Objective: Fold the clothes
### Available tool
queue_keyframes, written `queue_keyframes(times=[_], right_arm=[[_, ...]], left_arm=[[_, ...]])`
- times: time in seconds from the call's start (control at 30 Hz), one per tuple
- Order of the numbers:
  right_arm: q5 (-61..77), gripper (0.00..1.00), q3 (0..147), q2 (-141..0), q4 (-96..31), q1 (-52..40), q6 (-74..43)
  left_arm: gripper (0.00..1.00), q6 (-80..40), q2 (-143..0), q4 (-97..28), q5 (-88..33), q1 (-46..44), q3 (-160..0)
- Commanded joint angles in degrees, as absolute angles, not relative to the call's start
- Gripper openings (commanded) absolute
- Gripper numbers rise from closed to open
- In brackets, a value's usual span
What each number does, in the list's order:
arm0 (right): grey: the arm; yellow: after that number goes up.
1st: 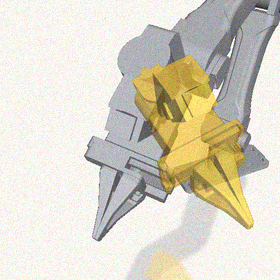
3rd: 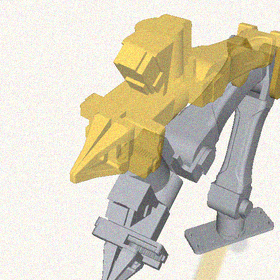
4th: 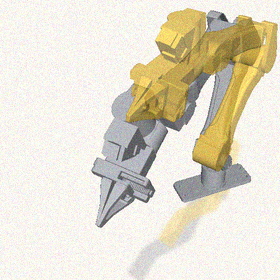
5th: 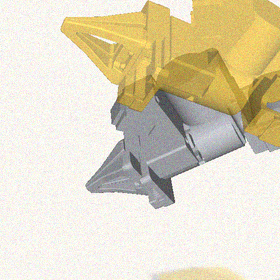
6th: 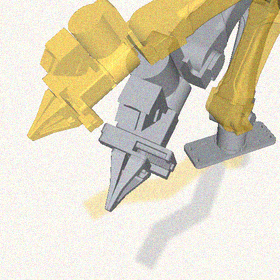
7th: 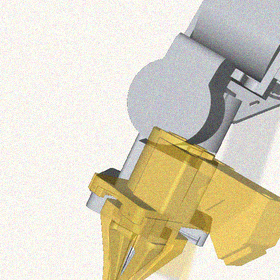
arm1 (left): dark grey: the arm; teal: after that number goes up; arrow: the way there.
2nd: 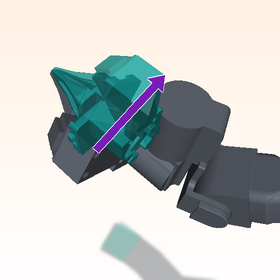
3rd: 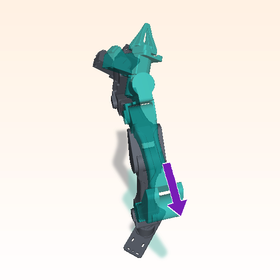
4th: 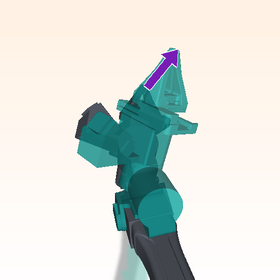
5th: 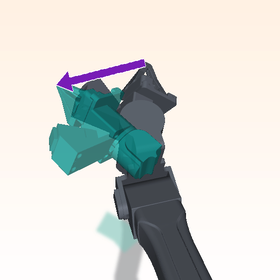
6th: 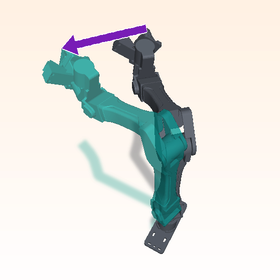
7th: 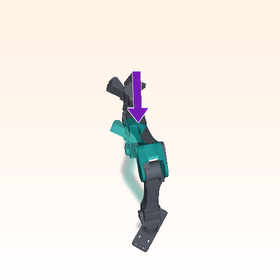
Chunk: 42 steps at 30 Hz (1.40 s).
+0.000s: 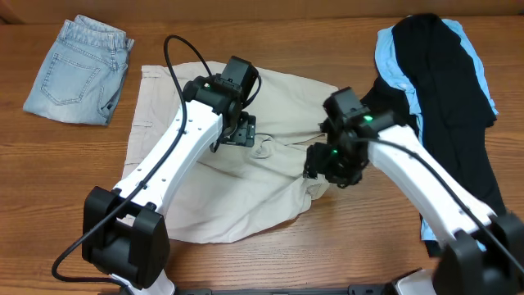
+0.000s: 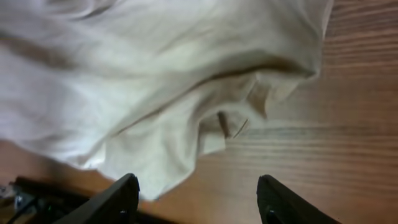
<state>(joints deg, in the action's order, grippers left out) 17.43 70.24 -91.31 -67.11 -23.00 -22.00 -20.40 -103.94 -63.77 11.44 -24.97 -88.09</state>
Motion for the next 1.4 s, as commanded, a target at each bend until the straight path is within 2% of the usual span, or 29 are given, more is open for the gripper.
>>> queue_keyframes(times=[0.0, 0.27, 0.57, 0.73, 0.8, 0.87, 0.9, 0.93, 0.97, 1.1, 1.23, 1.27, 1.37], right_arm=[[18.3, 0.64, 63.4, -85.7, -65.5, -24.8, -22.0], [19.4, 0.58, 46.6, -84.0, -48.5, -28.6, -25.3], [18.9, 0.50, 38.5, -84.0, -31.7, -28.9, -25.0], [18.4, 0.44, 37.9, -84.9, -30.2, -28.9, -23.9], [18.5, 0.37, 37.9, -84.9, -30.1, -28.9, -23.7], [18.5, 0.26, 37.9, -84.9, -30.1, -28.9, -23.6], [18.5, 0.19, 37.9, -84.9, -30.2, -28.9, -23.6], [18.5, 0.07, 37.9, -84.9, -30.3, -28.9, -23.6], [18.5, 0.04, 37.9, -84.9, -30.8, -28.9, -23.6], [19.2, 0.04, 39.1, -83.6, -37.9, -26.2, -24.3], [18.4, 0.04, 43.9, -79.5, -52.5, -20.9, -24.2], [17.4, 0.08, 46.5, -77.4, -58.4, -18.6, -23.9], [16.6, 0.29, 50.2, -75.0, -64.2, -16.2, -23.2]], left_arm=[[0.97, -19.3, -103.4, -63.7, 13.5, -24.1, -87.5], [0.98, -18.8, -103.4, -63.8, 15.6, -24.0, -87.5], [0.98, -18.2, -103.4, -64.3, 15.6, -24.0, -87.5], [0.98, -18.2, -103.4, -64.7, 15.6, -24.0, -87.5], [0.98, -18.2, -103.4, -64.8, 15.6, -24.0, -87.5], [0.98, -18.1, -103.4, -65.1, 15.6, -24.0, -87.5], [0.98, -18.1, -103.4, -65.4, 15.6, -24.0, -87.5], [0.98, -18.1, -103.4, -65.6, 15.6, -23.9, -87.5], [0.98, -18.0, -103.4, -66.1, 15.6, -23.9, -87.6], [0.98, -18.0, -103.4, -70.3, 15.6, -23.0, -89.8], [0.97, -18.5, -103.4, -76.2, 15.3, -20.8, -93.5], [0.97, -18.9, -103.4, -79.0, 14.5, -19.6, -95.1], [0.97, -18.9, -103.4, -82.5, 12.6, -17.1, -96.4]])
